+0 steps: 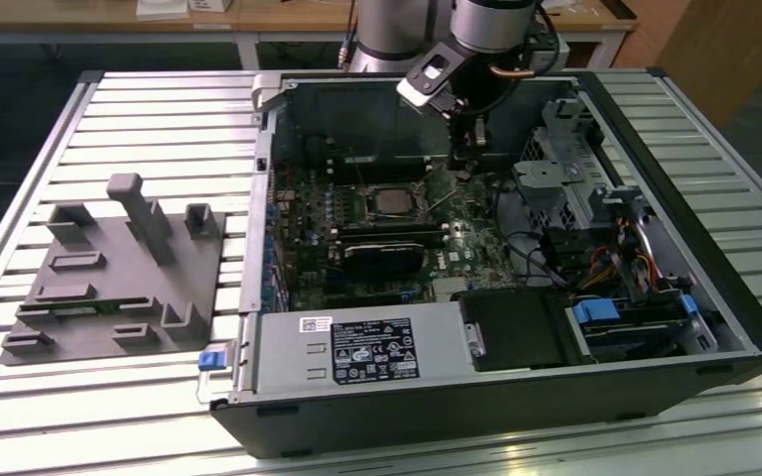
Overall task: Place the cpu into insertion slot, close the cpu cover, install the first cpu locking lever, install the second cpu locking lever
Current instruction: 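Close the cpu cover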
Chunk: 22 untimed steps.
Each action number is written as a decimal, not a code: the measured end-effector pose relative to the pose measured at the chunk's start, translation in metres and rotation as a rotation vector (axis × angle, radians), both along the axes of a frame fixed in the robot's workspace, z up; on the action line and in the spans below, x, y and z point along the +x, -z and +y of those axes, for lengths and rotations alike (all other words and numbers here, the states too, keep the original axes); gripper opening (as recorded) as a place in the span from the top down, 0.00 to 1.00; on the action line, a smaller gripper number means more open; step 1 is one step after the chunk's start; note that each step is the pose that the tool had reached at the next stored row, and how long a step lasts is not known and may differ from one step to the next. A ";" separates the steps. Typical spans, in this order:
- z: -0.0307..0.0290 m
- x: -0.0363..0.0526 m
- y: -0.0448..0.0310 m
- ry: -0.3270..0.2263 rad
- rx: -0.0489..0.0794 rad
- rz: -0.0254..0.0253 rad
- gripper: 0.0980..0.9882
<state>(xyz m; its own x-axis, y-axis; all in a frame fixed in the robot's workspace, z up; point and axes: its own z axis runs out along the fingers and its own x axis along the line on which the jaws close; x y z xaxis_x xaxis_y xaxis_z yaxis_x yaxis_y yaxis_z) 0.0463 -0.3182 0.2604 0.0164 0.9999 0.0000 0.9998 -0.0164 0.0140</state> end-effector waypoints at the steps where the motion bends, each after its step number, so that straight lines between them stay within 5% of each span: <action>1: 0.0000 0.0024 0.0000 0.000 0.000 0.0000 0.99; 8: 0.0000 0.0194 0.0000 0.000 0.000 0.0000 0.99; 13: 0.0000 0.0198 0.0001 0.000 0.000 -0.0003 0.99; 18: -0.0001 0.0198 0.0046 0.000 0.000 -0.0189 0.99; 22: -0.0004 0.0198 0.0111 -0.001 0.000 -0.0215 0.99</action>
